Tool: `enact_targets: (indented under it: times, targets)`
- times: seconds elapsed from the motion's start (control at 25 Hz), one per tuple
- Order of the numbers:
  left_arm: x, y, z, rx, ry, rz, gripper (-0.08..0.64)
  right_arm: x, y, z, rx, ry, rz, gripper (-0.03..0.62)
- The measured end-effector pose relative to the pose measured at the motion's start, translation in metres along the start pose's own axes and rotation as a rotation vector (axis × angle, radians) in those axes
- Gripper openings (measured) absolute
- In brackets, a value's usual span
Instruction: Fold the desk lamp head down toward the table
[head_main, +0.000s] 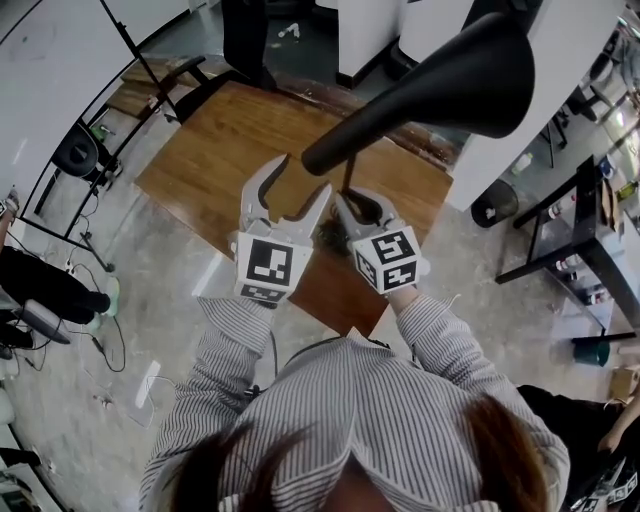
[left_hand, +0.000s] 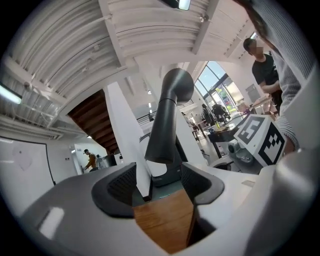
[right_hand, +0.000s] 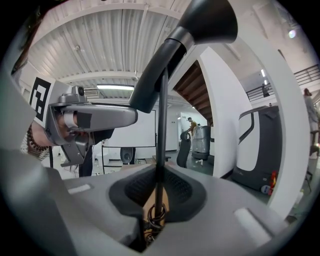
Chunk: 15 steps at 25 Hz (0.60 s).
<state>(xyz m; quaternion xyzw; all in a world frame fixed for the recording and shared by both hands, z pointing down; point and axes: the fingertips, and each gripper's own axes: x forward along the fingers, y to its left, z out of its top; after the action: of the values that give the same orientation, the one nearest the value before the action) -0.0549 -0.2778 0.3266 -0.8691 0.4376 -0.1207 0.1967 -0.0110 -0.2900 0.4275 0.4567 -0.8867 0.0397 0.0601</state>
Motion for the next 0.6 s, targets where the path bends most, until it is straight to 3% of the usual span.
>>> enact_targets:
  times: [0.2, 0.6]
  targets:
    - [0.01, -0.002, 0.007, 0.051, -0.007, -0.016, 0.27, 0.0, 0.0, 0.0, -0.006, 0.0, 0.009, 0.043]
    - [0.015, -0.001, 0.007, 0.072, -0.003, -0.024, 0.21, 0.0, -0.002, -0.001, -0.003, -0.009, 0.015, 0.043]
